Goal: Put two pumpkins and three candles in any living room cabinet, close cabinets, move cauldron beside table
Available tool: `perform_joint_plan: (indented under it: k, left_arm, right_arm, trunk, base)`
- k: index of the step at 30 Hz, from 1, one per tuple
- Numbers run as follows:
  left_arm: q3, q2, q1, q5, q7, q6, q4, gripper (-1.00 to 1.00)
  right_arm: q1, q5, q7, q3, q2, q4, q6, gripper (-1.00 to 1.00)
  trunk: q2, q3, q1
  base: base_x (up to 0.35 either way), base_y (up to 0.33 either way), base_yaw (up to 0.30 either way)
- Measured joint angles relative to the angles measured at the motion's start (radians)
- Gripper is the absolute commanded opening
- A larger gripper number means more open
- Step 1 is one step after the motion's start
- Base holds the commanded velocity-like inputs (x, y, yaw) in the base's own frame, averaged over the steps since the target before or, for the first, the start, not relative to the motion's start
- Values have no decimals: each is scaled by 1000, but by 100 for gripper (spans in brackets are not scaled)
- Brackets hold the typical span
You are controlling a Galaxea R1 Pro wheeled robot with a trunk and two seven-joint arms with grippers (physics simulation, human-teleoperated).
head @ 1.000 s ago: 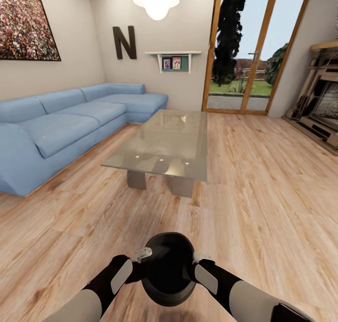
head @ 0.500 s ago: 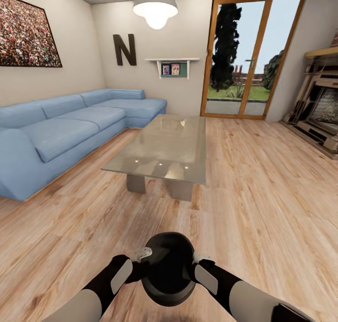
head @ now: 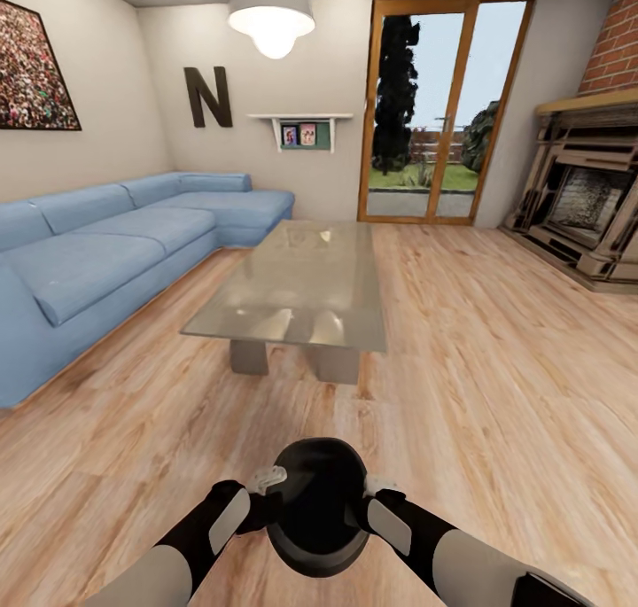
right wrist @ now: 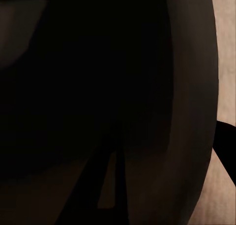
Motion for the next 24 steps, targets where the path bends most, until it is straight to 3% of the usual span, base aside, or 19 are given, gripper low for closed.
perform_joint_plan:
  k: [24]
  left_arm:
    - [-4,2,0,6,0,-1,0,-100]
  right_arm:
    - [0,4,-1,-2,0,-2,1,-100]
  trunk:
    - [0,0,0]
  base:
    - [261,19,-1]
